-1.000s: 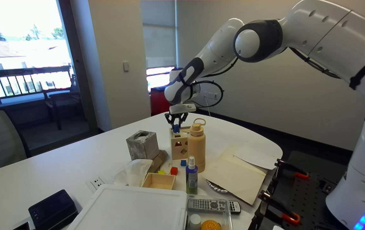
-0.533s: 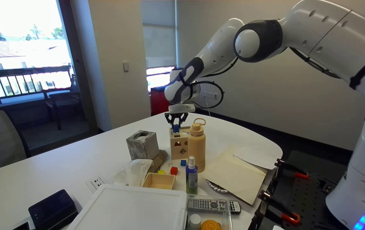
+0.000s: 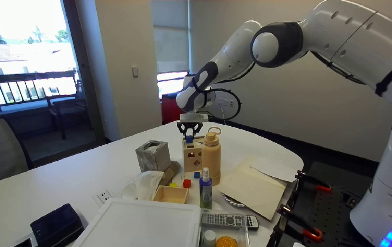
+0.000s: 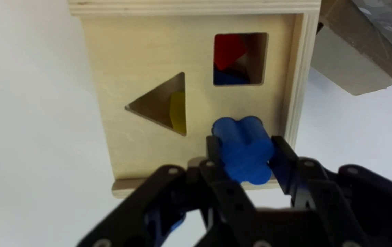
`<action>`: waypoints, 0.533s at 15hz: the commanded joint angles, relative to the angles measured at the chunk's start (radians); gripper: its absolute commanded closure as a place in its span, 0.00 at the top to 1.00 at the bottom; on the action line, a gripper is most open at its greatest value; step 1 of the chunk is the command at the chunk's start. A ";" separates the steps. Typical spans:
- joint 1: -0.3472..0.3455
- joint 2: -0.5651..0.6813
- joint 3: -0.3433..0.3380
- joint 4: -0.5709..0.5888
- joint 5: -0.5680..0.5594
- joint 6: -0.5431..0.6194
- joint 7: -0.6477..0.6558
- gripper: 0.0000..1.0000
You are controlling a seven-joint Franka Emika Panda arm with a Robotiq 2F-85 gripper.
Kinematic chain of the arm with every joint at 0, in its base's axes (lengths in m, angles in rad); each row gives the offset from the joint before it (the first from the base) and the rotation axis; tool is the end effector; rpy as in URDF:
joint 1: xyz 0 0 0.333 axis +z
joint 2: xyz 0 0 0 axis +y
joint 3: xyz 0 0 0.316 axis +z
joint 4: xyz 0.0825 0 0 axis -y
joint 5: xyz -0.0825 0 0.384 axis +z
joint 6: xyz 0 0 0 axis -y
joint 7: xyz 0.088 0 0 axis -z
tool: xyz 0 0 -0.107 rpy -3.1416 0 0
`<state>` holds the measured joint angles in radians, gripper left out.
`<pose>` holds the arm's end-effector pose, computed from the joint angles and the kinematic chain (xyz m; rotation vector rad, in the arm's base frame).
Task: Put the blue square inside the wooden box.
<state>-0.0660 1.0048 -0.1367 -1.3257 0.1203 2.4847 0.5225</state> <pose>0.7399 -0.1270 0.1405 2.9153 -1.1346 0.2611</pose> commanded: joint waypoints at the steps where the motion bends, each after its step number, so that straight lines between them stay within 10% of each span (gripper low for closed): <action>1: 0.014 -0.020 -0.012 -0.027 0.034 -0.024 0.040 0.15; 3: 0.016 -0.023 -0.015 -0.033 0.036 -0.013 0.057 0.22; 4: 0.011 -0.026 -0.006 -0.035 0.042 -0.008 0.053 0.65; 8: 0.017 -0.049 -0.010 -0.053 0.055 0.002 0.058 0.88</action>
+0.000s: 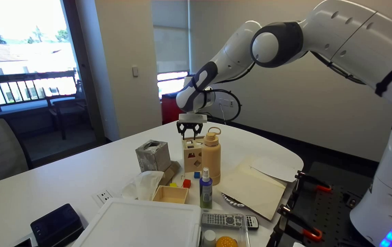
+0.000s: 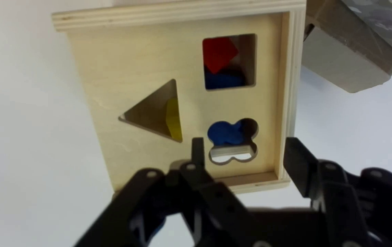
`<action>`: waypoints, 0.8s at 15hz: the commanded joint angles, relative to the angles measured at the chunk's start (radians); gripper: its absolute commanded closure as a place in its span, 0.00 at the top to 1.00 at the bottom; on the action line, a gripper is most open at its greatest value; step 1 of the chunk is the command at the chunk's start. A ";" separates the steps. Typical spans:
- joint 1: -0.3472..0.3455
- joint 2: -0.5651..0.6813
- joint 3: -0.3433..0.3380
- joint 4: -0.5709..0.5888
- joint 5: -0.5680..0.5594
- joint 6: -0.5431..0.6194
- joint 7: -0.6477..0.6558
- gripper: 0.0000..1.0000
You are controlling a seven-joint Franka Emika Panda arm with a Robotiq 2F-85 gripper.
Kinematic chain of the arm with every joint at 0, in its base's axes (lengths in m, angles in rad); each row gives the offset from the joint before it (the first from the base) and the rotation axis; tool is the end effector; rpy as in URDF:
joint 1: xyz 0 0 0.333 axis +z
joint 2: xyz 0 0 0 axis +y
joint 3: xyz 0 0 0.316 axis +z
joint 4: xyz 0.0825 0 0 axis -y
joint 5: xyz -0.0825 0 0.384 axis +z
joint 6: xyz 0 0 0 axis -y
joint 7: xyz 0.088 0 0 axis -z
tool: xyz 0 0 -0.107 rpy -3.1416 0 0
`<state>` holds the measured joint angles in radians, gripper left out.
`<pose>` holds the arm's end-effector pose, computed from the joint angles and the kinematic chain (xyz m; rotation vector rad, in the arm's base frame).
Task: Put the blue square inside the wooden box.
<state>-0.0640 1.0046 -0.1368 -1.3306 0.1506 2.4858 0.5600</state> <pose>0.7388 -0.1258 0.1386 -2.8656 1.2129 -0.2495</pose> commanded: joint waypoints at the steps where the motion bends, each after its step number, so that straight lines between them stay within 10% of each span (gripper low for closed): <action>1: 0.018 -0.061 -0.011 -0.055 0.025 0.004 0.022 0.94; 12: 0.114 -0.407 -0.032 -0.301 -0.015 -0.021 0.052 1.00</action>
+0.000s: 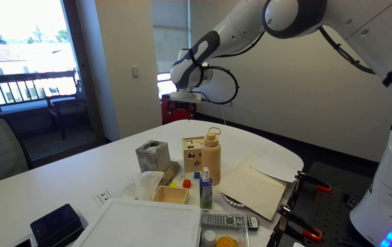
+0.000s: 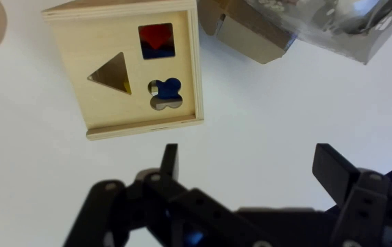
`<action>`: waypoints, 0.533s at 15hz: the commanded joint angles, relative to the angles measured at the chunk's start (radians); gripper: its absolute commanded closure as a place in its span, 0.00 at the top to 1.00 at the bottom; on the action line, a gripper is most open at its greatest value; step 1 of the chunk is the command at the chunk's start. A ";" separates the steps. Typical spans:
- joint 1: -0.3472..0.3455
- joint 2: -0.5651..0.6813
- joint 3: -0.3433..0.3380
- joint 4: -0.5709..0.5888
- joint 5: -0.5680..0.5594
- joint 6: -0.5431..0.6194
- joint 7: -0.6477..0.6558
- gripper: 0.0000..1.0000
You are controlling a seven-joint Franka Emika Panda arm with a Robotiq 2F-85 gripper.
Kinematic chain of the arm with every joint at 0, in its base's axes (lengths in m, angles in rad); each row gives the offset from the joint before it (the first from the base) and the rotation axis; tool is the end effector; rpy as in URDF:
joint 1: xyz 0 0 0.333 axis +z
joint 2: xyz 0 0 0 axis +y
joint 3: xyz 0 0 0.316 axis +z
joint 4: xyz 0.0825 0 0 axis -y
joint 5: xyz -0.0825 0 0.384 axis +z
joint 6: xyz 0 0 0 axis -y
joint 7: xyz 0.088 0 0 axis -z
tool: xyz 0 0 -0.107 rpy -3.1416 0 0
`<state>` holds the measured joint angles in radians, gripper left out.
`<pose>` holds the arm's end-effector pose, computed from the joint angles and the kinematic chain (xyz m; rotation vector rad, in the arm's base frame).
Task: Put the blue square inside the wooden box.
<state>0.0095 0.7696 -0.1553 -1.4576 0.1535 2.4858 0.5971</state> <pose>0.7417 -0.0852 0.2576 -2.8106 1.1788 -0.3996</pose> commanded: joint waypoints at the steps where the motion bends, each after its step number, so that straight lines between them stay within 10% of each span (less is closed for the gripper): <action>1: 0.056 -0.221 -0.014 -0.220 -0.031 -0.018 0.015 1.00; 8: 0.115 -0.471 -0.007 -0.451 -0.147 -0.016 0.054 1.00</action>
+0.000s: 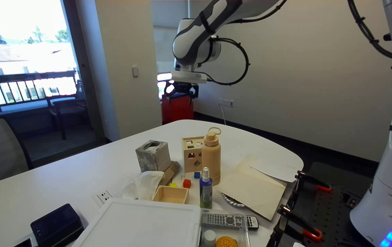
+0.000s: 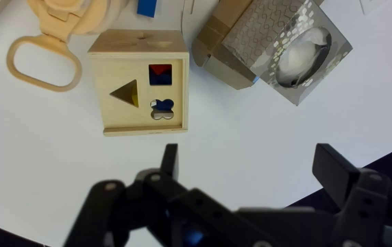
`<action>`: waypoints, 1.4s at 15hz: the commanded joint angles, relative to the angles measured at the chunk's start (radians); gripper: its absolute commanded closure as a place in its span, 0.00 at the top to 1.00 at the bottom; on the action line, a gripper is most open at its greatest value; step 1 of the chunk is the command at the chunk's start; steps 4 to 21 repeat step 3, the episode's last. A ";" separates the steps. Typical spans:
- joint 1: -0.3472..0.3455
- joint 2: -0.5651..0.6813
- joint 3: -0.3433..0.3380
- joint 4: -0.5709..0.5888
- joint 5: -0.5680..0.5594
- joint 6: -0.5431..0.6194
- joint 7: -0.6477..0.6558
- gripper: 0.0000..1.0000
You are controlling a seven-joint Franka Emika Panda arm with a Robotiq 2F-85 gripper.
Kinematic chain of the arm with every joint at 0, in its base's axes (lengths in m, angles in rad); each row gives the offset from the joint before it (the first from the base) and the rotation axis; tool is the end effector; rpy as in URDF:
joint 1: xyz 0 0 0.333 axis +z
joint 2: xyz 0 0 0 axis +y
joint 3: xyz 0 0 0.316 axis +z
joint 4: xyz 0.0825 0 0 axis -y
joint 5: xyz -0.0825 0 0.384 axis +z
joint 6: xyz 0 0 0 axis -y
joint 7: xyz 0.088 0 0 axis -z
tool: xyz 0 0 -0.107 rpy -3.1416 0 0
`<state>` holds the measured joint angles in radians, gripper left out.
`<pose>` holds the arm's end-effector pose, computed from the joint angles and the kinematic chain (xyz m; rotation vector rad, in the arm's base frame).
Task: Put the blue square inside the wooden box.
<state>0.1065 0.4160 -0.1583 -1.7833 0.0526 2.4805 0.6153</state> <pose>0.6760 -0.0249 0.3544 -2.8783 1.0205 -0.4338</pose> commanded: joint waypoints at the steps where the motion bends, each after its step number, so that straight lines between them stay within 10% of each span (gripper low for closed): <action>1: 0.017 -0.141 0.001 -0.148 -0.057 -0.012 0.040 1.00; 21: 0.018 -0.179 0.007 -0.188 -0.088 -0.015 0.053 1.00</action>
